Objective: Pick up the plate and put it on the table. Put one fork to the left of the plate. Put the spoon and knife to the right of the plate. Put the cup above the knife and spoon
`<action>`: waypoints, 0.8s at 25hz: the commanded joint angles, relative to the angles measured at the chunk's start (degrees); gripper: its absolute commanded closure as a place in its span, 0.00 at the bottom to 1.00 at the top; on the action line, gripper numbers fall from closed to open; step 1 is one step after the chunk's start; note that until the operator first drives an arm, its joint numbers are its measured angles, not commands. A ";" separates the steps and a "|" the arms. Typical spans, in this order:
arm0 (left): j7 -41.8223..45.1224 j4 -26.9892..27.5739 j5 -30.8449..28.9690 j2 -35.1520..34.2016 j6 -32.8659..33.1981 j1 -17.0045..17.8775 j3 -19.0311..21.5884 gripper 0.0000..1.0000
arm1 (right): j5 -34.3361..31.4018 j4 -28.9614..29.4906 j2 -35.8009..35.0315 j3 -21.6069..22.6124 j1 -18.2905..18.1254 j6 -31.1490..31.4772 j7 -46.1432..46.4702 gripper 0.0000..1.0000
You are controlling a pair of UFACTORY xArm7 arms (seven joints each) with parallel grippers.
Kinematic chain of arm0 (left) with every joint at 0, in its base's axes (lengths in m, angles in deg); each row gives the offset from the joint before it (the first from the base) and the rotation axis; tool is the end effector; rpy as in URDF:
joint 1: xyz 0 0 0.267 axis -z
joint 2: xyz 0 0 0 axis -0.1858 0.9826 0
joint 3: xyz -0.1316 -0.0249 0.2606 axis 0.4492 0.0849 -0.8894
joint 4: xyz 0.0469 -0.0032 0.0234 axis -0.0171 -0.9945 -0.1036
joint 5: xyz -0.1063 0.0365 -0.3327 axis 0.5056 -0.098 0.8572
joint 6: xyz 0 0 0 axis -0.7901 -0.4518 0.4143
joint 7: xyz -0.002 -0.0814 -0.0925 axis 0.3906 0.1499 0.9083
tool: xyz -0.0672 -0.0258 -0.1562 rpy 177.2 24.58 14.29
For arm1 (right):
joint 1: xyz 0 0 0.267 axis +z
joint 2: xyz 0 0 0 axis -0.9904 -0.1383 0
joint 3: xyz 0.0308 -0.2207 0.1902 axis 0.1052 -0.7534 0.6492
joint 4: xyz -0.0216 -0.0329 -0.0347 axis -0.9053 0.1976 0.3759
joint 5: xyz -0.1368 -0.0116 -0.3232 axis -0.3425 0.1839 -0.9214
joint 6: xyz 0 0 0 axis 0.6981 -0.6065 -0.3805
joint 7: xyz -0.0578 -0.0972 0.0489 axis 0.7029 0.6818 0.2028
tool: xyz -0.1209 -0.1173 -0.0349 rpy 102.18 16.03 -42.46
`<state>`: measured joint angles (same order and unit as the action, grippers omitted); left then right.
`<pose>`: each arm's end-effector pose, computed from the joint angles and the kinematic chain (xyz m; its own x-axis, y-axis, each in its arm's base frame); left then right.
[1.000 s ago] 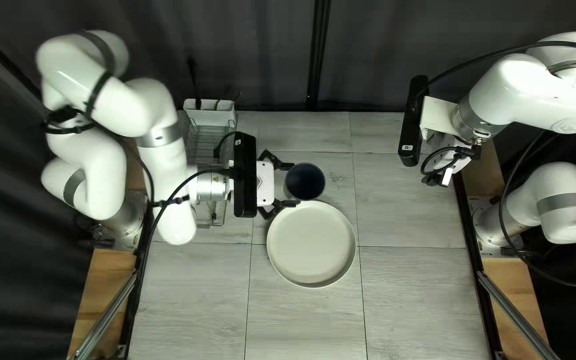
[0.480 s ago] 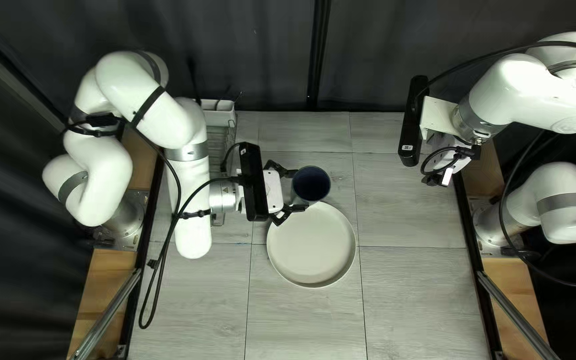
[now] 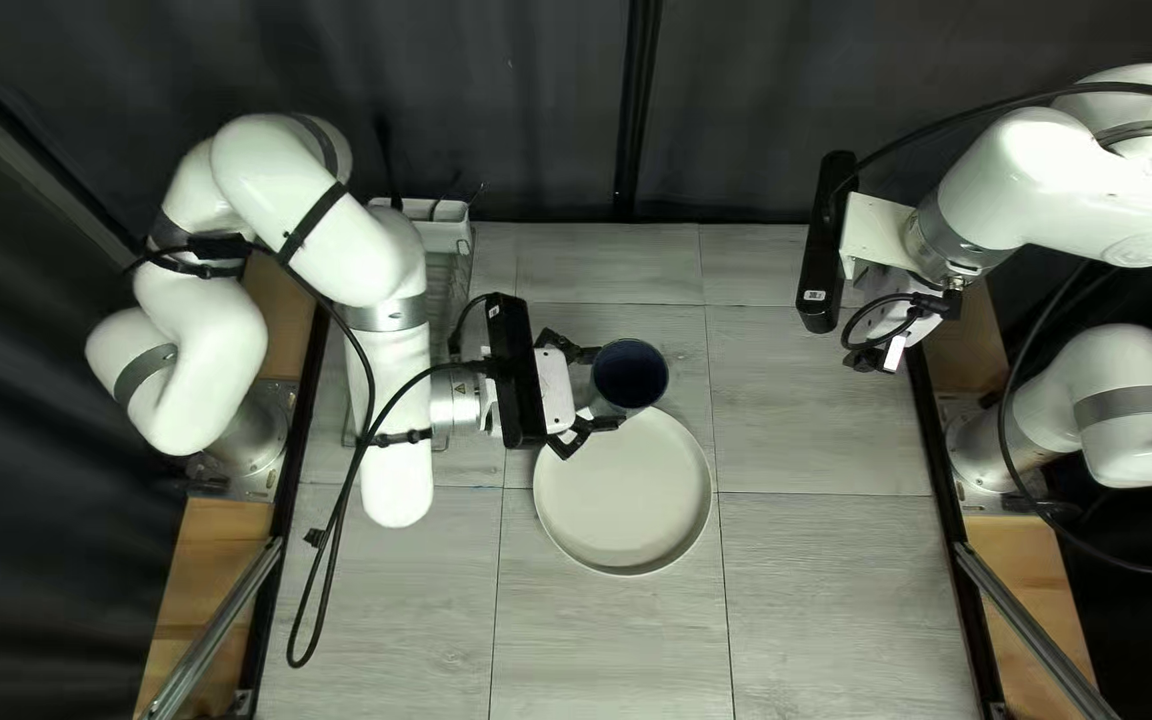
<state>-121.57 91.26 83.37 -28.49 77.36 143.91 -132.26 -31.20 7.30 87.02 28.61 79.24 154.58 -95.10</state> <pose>0.5347 0.0347 0.1724 0.2002 0.0262 0.9794 0.2665 -0.9634 -0.0287 0.2955 -0.0402 0.3083 0.9667 -0.2512 0.0486 -0.2539 -0.9652 0.0623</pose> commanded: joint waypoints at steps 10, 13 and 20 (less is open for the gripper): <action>-2.37 6.14 3.96 -0.69 -0.98 6.31 1.70 1.00 | 0.00 0.00 0.00 0.00 0.00 0.00 0.00 0.00; -2.85 7.20 3.49 -2.05 -0.14 10.60 1.31 1.00 | 0.00 0.00 0.00 0.00 0.00 0.00 0.00 0.00; -2.08 6.32 -1.72 -4.81 -0.75 13.01 -1.30 1.00 | 0.00 0.00 0.00 0.00 0.00 0.00 0.00 0.00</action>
<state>-124.18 97.89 83.46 -32.08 76.75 156.47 -132.45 -31.20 7.30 87.02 28.61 79.24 154.58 -95.10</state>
